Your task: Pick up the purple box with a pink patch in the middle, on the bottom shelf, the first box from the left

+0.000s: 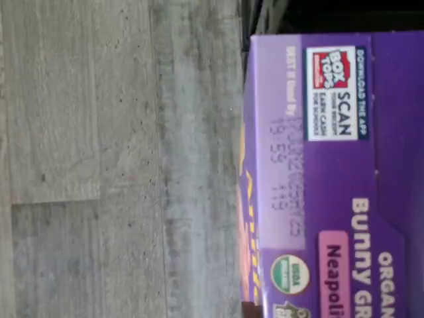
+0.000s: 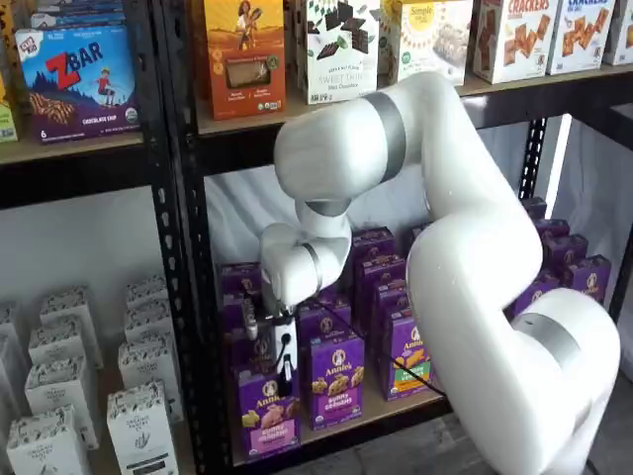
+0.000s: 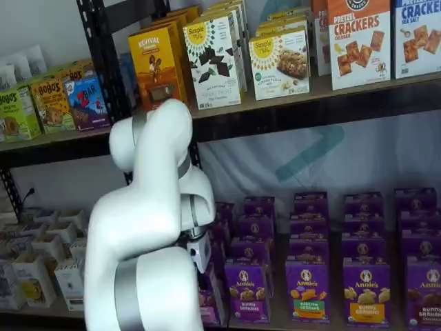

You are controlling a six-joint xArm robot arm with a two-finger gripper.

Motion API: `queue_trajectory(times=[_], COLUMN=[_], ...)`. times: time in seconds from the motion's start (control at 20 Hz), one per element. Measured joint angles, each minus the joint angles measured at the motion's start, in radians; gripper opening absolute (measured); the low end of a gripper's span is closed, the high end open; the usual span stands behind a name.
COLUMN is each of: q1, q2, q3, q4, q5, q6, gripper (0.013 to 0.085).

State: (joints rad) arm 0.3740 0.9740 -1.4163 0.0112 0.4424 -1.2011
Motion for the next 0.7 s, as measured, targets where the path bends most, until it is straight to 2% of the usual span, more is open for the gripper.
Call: queue_trajectory(times=[0.35, 0.7], q1=[0.004, 0.014], q2=[-0.11, -0.255], q3=[0.149, 0.327], q4=[-0.071, -0.089], q5=[-0.045, -0.091], q6=[0.068, 0.095], gripper=[0.029, 0.029])
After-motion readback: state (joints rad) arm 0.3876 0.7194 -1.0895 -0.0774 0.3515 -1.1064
